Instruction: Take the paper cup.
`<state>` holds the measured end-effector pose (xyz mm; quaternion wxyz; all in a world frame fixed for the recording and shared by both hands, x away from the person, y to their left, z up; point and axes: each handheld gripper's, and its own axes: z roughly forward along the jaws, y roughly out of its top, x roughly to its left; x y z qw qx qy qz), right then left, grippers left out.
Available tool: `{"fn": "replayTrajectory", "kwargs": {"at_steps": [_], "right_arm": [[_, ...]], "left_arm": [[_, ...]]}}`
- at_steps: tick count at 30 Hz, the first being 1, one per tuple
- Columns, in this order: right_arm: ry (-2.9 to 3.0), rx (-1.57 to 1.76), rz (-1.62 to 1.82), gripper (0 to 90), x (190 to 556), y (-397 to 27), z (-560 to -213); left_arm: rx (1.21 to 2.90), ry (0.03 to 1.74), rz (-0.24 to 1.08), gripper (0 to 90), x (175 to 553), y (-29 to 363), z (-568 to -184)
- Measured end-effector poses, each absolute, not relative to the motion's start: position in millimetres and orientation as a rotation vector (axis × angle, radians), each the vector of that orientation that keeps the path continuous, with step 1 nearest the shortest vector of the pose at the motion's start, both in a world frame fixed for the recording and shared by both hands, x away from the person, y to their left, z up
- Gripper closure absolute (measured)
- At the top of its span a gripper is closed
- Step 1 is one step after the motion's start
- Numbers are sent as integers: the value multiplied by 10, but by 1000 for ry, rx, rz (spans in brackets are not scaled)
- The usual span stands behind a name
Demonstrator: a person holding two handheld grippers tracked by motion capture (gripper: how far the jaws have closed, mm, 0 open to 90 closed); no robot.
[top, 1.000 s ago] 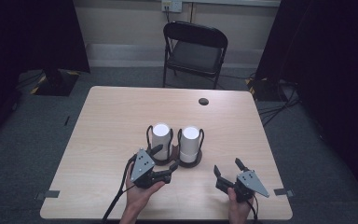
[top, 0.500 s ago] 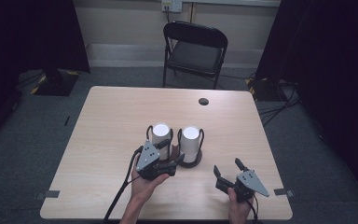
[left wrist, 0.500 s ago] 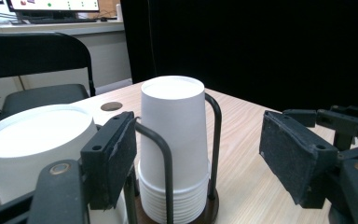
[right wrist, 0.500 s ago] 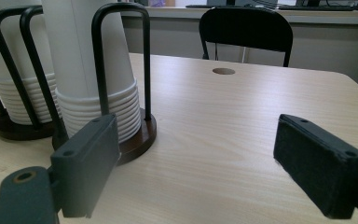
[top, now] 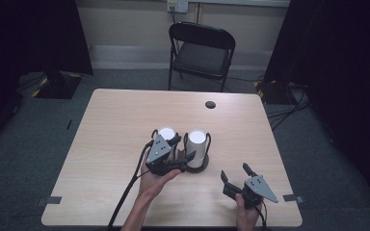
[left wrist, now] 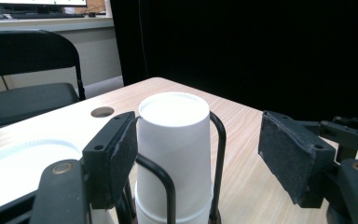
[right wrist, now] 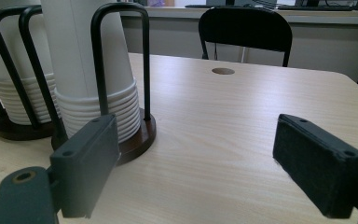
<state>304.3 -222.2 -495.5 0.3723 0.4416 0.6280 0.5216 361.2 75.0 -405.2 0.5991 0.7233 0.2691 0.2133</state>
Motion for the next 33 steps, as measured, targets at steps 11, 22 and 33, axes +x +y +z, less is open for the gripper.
{"fn": "replayTrajectory", "kwargs": {"at_steps": [11, 22, 33], "right_arm": [[1605, 1126, 1336, 138, 3039, -2220, -4957], [1602, 1123, 1348, 139, 3033, -2227, -4958], [1612, 1115, 1348, 141, 3037, -2226, -4958]], "left_arm": [[1669, 620, 491, 292, 3756, 677, -3950], [1688, 614, 472, 263, 3895, 546, -3930], [1687, 631, 470, 263, 4036, 519, -4005]]}}
